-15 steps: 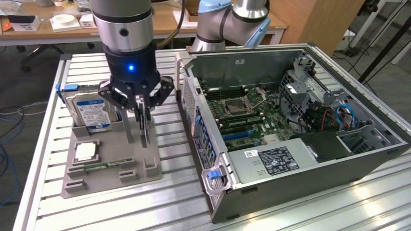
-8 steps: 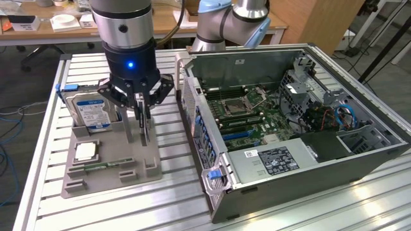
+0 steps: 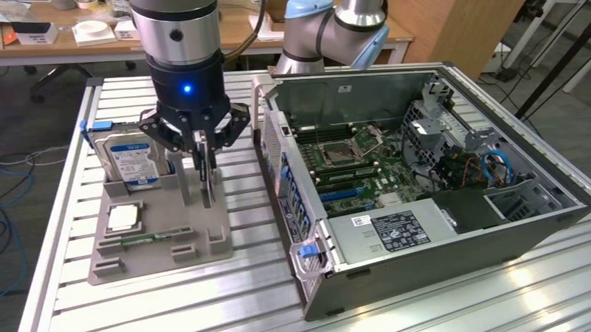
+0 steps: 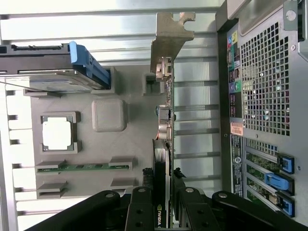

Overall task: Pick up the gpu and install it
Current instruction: 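Pick up the gpu and move the gpu toward the slot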

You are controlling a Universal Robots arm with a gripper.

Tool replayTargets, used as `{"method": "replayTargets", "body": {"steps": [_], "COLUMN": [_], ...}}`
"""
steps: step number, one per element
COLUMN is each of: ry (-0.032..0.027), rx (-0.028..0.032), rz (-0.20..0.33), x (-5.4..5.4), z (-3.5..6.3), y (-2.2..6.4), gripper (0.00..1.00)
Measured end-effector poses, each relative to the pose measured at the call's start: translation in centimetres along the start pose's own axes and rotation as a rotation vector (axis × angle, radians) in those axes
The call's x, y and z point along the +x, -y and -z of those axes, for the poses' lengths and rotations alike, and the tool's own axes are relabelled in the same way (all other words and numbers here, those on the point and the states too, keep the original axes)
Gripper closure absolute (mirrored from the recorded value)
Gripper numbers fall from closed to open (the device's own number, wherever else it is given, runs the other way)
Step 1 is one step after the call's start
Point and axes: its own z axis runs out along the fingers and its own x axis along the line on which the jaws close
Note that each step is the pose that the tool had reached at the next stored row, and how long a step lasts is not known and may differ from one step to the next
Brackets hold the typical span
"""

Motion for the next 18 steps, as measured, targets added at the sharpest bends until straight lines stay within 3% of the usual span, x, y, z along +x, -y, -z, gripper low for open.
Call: {"method": "replayTargets", "body": {"steps": [18], "ry": [0.0], "rx": [0.0], "rz": [0.0], "x": [0.0], "z": [1.22], "y": [-0.04], "gripper": [0.74]}}
